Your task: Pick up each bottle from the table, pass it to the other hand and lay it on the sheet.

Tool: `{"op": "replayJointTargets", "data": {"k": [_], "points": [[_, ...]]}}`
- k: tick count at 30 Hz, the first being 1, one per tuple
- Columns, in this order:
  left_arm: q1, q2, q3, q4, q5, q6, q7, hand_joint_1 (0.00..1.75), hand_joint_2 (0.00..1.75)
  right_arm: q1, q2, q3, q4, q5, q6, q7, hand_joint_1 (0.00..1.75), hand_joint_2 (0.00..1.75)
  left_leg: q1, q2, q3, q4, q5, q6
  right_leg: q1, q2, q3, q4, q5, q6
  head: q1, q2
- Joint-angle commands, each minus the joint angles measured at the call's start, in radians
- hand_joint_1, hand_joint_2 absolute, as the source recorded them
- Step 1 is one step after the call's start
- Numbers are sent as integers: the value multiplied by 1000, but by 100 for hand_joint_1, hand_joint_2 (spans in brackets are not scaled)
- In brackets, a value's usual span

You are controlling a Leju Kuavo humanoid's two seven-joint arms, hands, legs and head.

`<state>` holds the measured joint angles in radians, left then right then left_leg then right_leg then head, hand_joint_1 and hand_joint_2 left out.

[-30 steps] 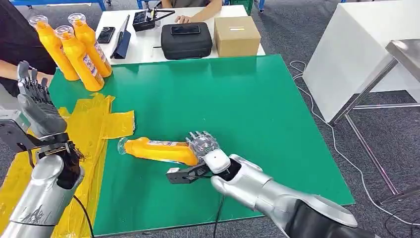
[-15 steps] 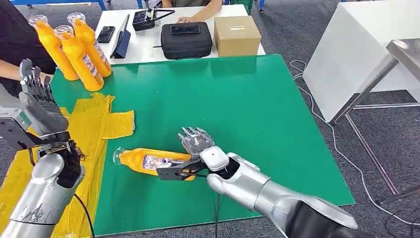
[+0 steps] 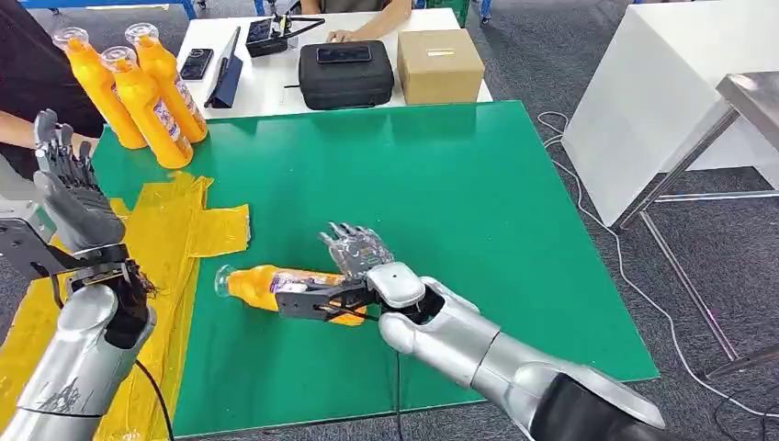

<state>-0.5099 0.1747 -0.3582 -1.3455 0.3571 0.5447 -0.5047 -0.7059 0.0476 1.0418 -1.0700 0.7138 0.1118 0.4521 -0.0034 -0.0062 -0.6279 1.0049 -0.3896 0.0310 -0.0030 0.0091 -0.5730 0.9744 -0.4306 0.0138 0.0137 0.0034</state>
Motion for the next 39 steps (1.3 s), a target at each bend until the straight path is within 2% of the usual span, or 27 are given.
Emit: {"op": "replayJointTargets", "data": {"k": [1, 7, 14, 39], "points": [[-76, -29, -26, 53, -2, -1, 21, 0, 0, -22, 72, 0, 65, -47, 18, -19, 0, 175, 1, -1, 0, 0, 0, -1, 1, -2, 1, 0, -1, 0, 0, 0], [-72, -27, -29, 46, -4, 2, 24, 0, 0, -24, 80, 3, 86, -46, 6, -23, 0, 175, 1, -1, 3, 0, -2, -2, 1, -2, 4, -1, -2, 0, 0, 0], [-60, -16, -34, 8, 7, 17, 24, 0, 0, -63, 137, 35, 225, -54, -7, -53, 0, 175, 1, 0, 4, 1, -3, -3, 1, -2, 5, 0, -3, 0, 0, 0], [-20, -37, -32, -23, 26, 20, 17, 0, 0, -33, 164, 100, 471, -28, 26, -34, 0, 175, 1, -2, 2, -1, -1, -2, 1, -2, 3, -1, -1, 0, 0, 0]]}}
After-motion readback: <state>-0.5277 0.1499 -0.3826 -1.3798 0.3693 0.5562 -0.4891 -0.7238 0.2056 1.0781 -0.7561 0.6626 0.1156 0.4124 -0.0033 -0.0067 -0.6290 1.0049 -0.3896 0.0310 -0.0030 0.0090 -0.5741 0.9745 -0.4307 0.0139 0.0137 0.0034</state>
